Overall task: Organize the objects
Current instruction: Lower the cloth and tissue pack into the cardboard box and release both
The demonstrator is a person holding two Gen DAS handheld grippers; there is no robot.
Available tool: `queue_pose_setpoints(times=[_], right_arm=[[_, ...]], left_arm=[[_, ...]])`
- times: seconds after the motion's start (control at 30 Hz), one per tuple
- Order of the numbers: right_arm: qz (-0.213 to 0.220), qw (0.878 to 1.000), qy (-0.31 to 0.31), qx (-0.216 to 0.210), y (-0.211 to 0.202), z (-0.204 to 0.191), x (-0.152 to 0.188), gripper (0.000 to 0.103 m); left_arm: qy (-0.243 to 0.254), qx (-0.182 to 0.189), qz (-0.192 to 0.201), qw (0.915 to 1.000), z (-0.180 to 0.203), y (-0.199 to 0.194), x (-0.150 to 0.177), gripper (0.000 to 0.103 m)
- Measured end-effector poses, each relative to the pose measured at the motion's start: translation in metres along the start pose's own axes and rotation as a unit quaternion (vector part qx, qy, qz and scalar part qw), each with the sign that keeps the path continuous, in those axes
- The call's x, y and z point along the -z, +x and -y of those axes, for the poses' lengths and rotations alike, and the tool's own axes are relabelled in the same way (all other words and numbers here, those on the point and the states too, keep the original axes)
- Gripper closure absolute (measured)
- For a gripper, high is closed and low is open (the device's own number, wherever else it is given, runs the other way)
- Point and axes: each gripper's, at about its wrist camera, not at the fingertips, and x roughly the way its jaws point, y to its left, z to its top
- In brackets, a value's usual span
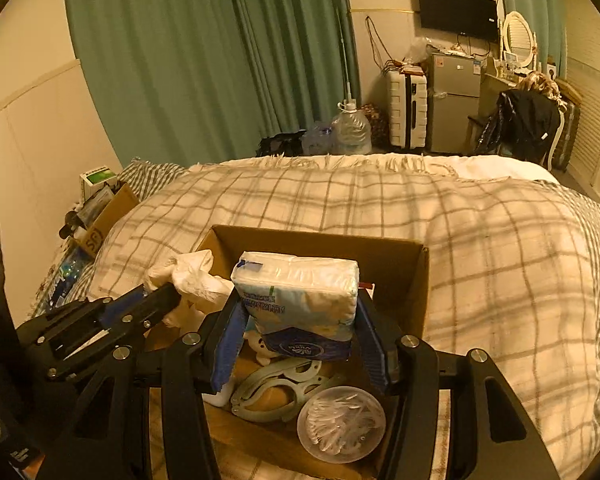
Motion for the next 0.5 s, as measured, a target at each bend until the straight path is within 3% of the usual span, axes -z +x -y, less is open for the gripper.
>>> queue_pose_setpoints(times=[0.1, 0.13, 0.2, 0.27, 0.5], right_arm=[[0.012, 1.0, -0.001, 0.006, -0.004, -0.002, 0.0, 0.039], [0.018, 1.0, 0.0, 0.011, -0.006, -0.003, -0.001, 0.031], [0.034, 0.999, 0.005, 0.014, -0.014, -0.002, -0.004, 0.03], [0.04, 0.999, 0.006, 0.015, -0.021, -0.003, -0.009, 0.028], [0.082, 0.995, -0.012, 0.052, -0.07, -0.007, -0.018, 0.014]], left_arm=[[-0.002, 0.002, -0.008, 1.0, 0.001, 0.002, 0.002, 0.085], [0.0, 0.003, -0.013, 0.9999, 0.002, 0.003, 0.002, 0.077], [0.005, 0.003, -0.016, 0.9999, 0.005, 0.002, 0.001, 0.061], [0.012, 0.001, -0.009, 0.9999, 0.008, -0.004, 0.0, 0.04], [0.018, 0.0, 0.014, 0.9997, 0.018, -0.04, -0.018, 0.012]])
